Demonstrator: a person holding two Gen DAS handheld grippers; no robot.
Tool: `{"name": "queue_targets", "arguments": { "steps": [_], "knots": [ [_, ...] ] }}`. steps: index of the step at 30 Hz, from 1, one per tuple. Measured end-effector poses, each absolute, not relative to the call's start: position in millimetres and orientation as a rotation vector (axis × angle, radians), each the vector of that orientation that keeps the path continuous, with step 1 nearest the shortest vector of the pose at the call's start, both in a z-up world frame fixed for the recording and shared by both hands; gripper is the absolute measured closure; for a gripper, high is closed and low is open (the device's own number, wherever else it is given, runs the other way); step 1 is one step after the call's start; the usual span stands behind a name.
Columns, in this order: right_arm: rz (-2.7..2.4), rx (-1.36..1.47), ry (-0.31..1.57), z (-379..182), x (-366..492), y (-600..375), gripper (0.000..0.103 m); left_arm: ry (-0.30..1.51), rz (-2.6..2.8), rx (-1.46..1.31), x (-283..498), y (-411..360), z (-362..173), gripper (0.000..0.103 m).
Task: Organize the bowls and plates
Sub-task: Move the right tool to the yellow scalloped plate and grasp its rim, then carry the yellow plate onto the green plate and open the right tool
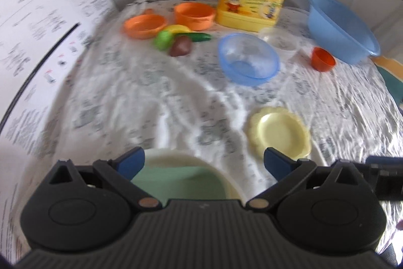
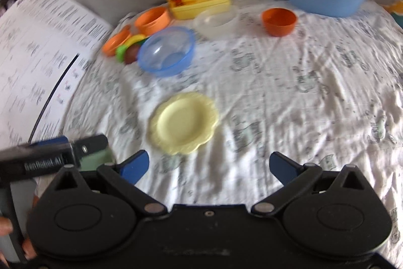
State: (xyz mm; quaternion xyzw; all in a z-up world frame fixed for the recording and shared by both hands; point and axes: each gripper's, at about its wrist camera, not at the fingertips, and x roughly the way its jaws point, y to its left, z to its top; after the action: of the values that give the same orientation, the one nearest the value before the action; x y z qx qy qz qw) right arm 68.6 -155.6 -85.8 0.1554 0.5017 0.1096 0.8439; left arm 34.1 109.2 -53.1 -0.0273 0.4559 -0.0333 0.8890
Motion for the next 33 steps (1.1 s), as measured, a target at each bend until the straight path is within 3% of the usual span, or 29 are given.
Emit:
{"name": "queue_targets", "arguments": {
  "steps": [4, 9, 15, 18, 26, 33],
  "knots": [
    [0.199, 0.403, 1.064, -93, 85, -170, 0.005, 0.934, -0.117, -0.012, 47, 86, -57, 0.0],
    [0.195, 0.497, 1.085, -107, 108, -178, 0.031, 0.943, -0.17, -0.011, 65, 67, -67, 0.005],
    [0.225, 0.57, 1.123, -125, 126, -175, 0.06, 0.984, -0.249, -0.035, 83, 57, -79, 0.036],
    [0.237, 0.588, 1.141, -132, 133, -169, 0.068, 1.016, -0.276, -0.056, 90, 56, -86, 0.048],
    [0.275, 0.568, 1.159, -141, 140, -159, 0.077, 1.062, -0.318, -0.071, 97, 54, -99, 0.05],
    [0.271, 0.469, 1.123, -142, 138, -151, 0.082, 1.063, -0.315, -0.042, 98, 52, -103, 0.066]
  ]
}}
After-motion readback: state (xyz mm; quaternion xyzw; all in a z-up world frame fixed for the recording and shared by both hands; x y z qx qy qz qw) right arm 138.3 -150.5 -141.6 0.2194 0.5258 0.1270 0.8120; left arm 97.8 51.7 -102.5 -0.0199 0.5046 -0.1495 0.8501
